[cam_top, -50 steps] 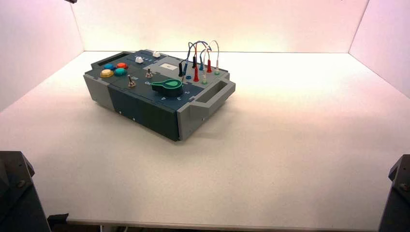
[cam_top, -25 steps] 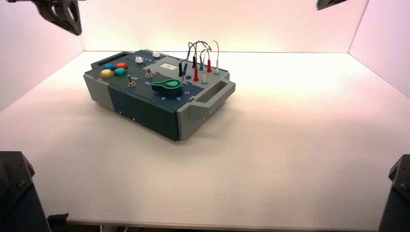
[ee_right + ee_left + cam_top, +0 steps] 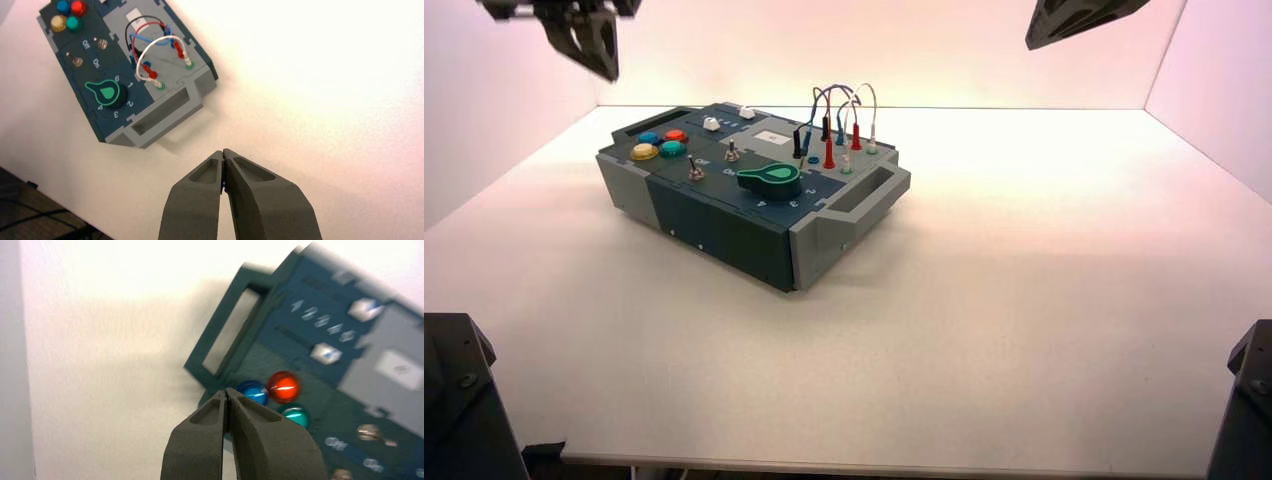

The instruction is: Move the box to the right.

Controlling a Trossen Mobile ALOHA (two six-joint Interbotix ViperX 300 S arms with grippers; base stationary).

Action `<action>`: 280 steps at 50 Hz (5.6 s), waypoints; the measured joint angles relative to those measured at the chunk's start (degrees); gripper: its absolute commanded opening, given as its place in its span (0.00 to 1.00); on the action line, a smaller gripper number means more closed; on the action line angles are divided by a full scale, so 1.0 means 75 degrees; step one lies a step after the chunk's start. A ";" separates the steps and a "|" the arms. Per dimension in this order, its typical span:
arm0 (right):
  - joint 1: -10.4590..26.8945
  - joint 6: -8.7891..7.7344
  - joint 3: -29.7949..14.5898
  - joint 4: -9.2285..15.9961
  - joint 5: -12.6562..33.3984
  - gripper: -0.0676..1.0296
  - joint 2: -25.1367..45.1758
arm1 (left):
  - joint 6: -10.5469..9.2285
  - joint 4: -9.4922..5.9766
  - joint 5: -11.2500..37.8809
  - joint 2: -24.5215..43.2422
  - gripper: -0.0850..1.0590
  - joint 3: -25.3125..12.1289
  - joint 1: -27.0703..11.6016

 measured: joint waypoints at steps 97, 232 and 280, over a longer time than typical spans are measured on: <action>-0.0012 0.0000 -0.0047 -0.0223 -0.0316 0.04 0.0129 | -0.0070 0.1383 -0.0187 0.0949 0.05 0.0059 -0.0094; -0.0047 0.0211 -0.0141 0.0082 -0.0141 0.04 -0.0340 | 0.0059 0.1430 -0.0586 0.1359 0.05 0.0410 -0.3047; -0.0047 0.0234 -0.0094 0.0082 -0.0105 0.04 -0.0363 | 0.0023 0.1055 -0.0328 0.1371 0.05 0.0012 -0.4758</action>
